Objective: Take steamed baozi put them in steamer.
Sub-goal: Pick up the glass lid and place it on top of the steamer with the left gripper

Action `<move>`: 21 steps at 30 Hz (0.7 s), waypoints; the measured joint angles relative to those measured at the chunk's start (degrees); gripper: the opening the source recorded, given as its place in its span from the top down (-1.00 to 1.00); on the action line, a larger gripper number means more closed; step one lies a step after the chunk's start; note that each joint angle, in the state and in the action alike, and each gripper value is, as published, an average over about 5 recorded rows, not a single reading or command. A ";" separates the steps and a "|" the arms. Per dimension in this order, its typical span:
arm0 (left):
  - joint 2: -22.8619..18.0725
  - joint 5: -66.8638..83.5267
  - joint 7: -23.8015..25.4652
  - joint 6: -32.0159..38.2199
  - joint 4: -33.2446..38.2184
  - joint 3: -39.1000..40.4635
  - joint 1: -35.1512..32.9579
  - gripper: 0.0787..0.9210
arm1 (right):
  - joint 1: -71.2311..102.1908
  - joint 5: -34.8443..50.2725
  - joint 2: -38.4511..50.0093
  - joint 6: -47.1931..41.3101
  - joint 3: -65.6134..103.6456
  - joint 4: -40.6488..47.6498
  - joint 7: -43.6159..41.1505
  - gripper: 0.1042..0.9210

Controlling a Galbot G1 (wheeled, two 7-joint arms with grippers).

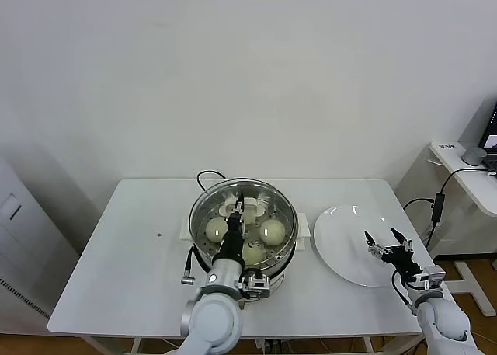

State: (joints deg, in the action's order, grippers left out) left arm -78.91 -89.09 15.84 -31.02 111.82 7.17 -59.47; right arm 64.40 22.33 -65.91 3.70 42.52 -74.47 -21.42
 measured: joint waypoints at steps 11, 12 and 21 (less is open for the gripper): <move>-0.50 -0.04 -0.44 0.21 -1.47 0.48 -0.03 0.94 | -0.03 -0.09 -0.05 -0.02 -0.02 0.15 -0.09 -0.76; -0.56 -0.01 -0.51 0.23 -1.62 0.49 -0.03 0.94 | -0.03 -0.09 -0.05 -0.02 -0.02 0.16 -0.10 -0.76; -1.17 0.22 -1.05 0.25 -3.01 0.62 0.24 0.94 | 0.01 -0.12 -0.04 -0.03 0.03 0.27 -0.29 -0.76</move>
State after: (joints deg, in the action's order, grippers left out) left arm -80.08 -88.87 14.79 -30.77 108.81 7.80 -59.23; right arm 64.41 22.21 -65.95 3.67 42.55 -74.20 -21.71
